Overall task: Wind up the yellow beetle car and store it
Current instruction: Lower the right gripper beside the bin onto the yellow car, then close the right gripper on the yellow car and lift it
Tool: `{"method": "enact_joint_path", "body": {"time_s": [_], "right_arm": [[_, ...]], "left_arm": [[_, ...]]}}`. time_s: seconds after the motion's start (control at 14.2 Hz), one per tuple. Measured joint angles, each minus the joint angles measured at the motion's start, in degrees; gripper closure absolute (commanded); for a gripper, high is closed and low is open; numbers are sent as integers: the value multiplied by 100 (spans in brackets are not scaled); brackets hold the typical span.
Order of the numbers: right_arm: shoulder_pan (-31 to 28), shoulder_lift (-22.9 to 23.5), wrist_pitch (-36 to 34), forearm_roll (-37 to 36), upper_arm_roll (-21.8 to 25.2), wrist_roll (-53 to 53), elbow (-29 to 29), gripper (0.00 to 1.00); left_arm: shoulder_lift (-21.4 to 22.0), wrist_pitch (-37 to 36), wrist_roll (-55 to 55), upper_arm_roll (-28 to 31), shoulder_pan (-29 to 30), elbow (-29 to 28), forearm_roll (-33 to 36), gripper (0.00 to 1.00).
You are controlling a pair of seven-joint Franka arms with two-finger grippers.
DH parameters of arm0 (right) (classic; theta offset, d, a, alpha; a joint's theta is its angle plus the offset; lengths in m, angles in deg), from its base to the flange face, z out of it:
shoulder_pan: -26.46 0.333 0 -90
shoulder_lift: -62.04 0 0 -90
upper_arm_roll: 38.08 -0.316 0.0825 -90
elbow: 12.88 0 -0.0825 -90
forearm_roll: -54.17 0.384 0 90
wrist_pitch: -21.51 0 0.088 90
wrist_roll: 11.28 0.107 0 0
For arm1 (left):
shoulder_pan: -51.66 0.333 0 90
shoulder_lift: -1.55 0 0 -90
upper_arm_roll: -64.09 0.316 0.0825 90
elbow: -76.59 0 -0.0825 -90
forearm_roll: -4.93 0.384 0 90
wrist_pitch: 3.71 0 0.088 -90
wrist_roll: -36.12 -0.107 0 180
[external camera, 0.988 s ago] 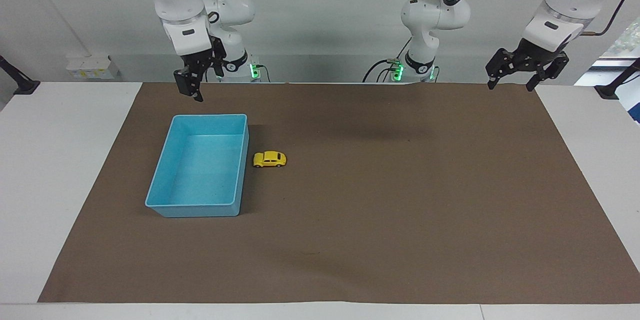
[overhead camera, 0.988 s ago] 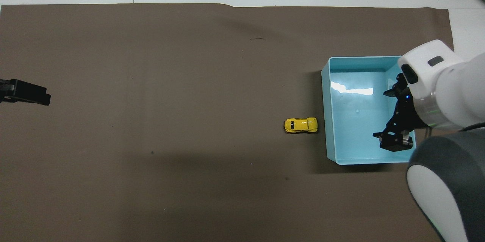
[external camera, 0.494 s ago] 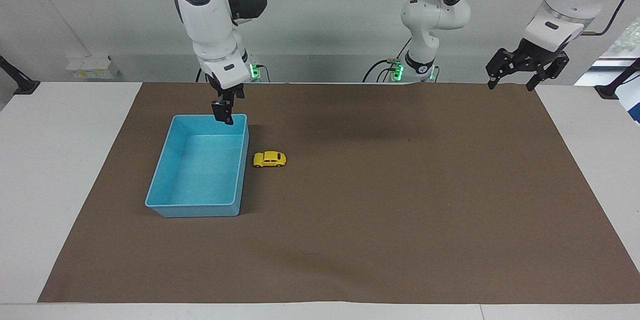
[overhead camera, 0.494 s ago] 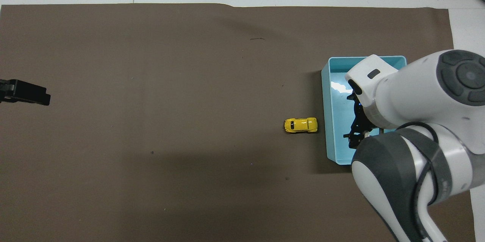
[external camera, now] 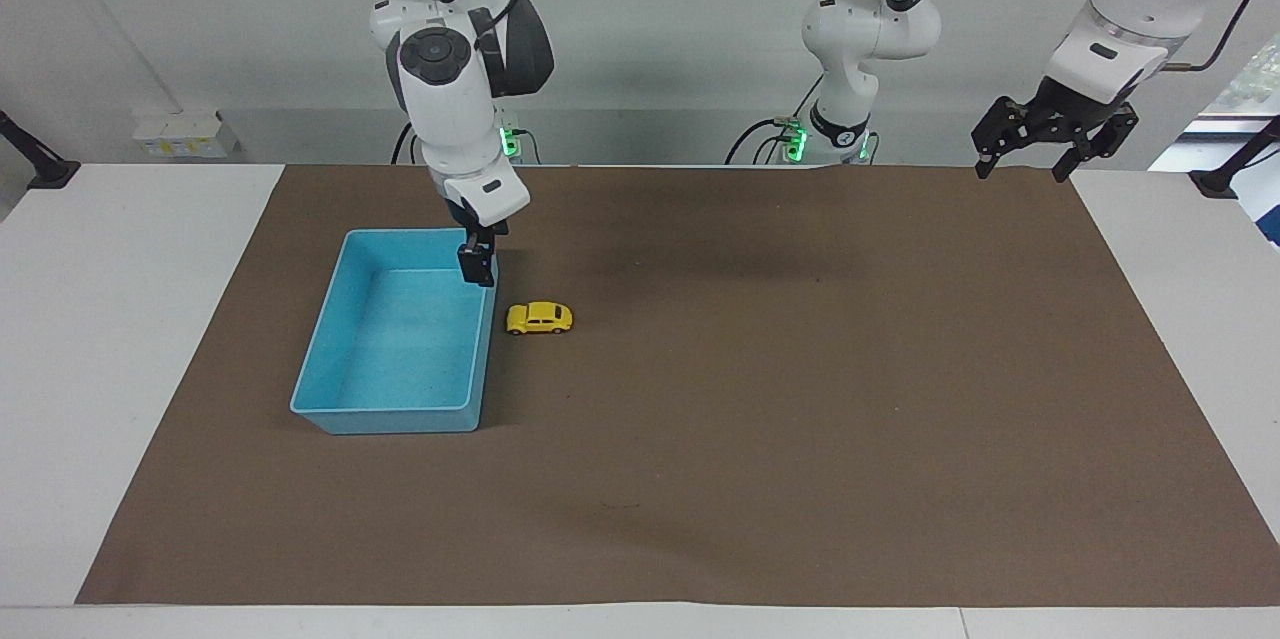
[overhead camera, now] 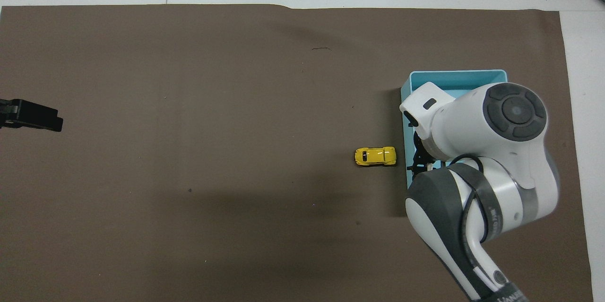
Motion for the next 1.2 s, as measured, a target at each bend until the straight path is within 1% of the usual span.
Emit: {"method": "enact_joint_path", "body": {"time_s": [0.21, 0.42, 0.71, 0.92, 1.2], "right_arm": [[16, 88, 297, 0, 0, -1, -171, 0], [98, 225, 788, 0, -2, -1, -424, 0], [141, 331, 996, 0, 0, -1, -567, 0], [157, 418, 1296, 0, 0, -1, -712, 0], [241, 647, 1678, 0, -1, 9, -817, 0]], "left_arm": [[0, -1, 0, 0, 0, 0, 0, 0], [0, -1, 0, 0, 0, 0, 0, 0], [0, -2, 1, 0, 0, 0, 0, 0], [0, -3, 1, 0, 0, 0, 0, 0], [0, -4, 1, 0, 0, 0, 0, 0]]}}
